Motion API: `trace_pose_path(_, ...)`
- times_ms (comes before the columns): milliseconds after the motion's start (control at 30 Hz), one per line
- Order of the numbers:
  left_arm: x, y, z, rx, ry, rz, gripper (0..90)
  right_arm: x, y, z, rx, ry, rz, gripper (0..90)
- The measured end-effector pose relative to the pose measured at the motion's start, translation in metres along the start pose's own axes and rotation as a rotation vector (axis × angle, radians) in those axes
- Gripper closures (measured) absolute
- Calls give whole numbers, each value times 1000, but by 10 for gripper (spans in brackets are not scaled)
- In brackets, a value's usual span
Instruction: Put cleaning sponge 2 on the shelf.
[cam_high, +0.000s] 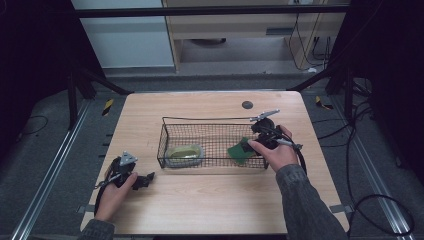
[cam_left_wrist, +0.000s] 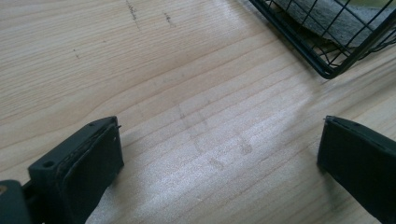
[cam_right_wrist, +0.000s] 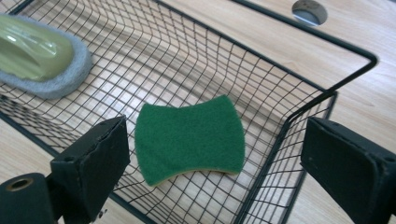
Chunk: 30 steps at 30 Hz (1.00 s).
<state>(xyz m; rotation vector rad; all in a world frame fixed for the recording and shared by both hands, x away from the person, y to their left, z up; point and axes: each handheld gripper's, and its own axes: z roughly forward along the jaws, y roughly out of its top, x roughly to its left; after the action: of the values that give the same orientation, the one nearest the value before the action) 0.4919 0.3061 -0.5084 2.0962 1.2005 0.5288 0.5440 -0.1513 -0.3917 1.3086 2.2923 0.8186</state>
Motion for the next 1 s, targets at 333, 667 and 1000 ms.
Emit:
trace_pose_path(333,0,0,0,0,0,0,0,-10,-4,-6,-31,-45,6,69)
trace_pose_path(667,0,0,0,0,-1,0,0,-25,-15,-11,-66,-69,29,55)
trace_pose_path(1000,0,0,0,0,-1,0,0,-49,-35,-21,-153,-147,121,59)
